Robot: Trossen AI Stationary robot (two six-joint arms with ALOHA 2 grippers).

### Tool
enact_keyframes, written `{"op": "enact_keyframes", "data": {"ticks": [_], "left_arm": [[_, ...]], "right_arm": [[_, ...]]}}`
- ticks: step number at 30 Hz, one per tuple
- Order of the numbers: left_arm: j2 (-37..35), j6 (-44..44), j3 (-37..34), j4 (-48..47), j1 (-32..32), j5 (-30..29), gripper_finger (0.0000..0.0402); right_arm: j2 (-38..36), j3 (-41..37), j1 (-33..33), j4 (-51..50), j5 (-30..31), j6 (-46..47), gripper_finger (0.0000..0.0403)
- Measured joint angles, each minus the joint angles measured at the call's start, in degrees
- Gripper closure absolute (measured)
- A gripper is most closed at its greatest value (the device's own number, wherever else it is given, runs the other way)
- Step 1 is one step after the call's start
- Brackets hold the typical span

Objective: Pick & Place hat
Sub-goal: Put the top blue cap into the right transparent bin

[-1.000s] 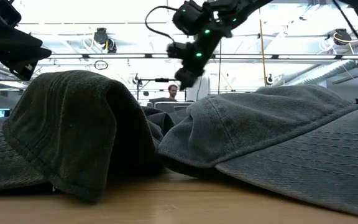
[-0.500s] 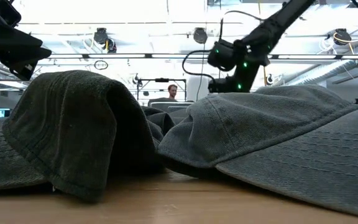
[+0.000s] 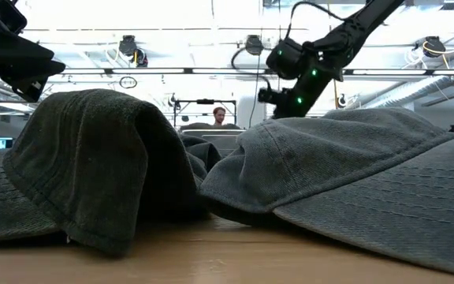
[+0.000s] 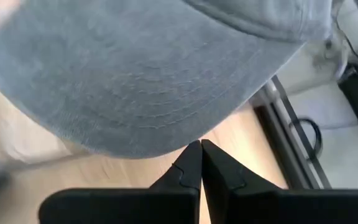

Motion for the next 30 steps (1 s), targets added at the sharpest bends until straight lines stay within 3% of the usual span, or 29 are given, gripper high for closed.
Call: {"op": "enact_keyframes", "data": {"ticks": [13, 18, 25, 30], "left_arm": [[0.0, 0.0, 0.0, 0.0, 0.0, 0.0, 0.027], [0.0, 0.0, 0.0, 0.0, 0.0, 0.0, 0.027], [0.0, 0.0, 0.0, 0.0, 0.0, 0.0, 0.027], [0.0, 0.0, 0.0, 0.0, 0.0, 0.0, 0.027]], "right_arm": [[-2.4, 0.0, 3.5, 0.9, -10.7, 4.3, 0.0403], [-2.4, 0.0, 5.7, 0.9, -11.1, 4.4, 0.0403], [-2.4, 0.6, 7.1, 3.9, -4.2, 1.4, 0.0403], [-1.5, 10.3, 7.8, -2.7, -8.5, -2.1, 0.0403]]}}
